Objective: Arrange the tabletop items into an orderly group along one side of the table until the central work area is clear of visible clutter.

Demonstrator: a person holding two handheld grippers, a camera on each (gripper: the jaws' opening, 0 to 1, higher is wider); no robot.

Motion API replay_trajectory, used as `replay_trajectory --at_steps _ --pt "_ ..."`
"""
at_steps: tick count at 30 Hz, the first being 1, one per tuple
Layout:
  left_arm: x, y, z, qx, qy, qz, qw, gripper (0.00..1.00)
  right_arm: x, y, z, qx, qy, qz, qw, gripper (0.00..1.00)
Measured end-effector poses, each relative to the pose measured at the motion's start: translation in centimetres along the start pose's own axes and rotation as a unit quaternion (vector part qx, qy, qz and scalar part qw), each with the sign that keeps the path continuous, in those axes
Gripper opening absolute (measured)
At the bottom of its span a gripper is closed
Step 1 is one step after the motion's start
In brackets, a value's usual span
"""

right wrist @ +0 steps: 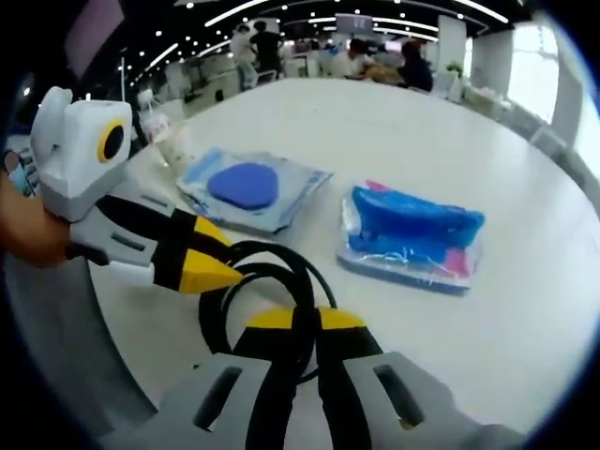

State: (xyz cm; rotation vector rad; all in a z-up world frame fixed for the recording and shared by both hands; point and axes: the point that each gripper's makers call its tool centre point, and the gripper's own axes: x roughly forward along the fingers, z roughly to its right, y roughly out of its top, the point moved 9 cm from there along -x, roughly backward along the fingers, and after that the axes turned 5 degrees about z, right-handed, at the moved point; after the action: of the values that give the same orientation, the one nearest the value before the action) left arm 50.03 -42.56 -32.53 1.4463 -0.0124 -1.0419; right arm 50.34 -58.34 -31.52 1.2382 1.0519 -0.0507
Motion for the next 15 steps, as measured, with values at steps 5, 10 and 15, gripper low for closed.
replay_trajectory --at_steps 5,10,15 --pt "0.32 -0.1 -0.07 0.001 0.0 -0.005 1.0 0.1 0.38 -0.24 0.21 0.005 0.0 -0.005 1.0 0.07" --pt "0.64 -0.25 -0.12 0.0 0.0 -0.01 0.9999 0.11 0.61 -0.41 0.36 0.006 -0.001 -0.009 0.9999 0.07" --pt "0.87 -0.37 -0.18 0.001 0.0 -0.013 0.9999 0.11 0.85 -0.47 0.52 0.006 -0.001 -0.011 0.9999 0.07"
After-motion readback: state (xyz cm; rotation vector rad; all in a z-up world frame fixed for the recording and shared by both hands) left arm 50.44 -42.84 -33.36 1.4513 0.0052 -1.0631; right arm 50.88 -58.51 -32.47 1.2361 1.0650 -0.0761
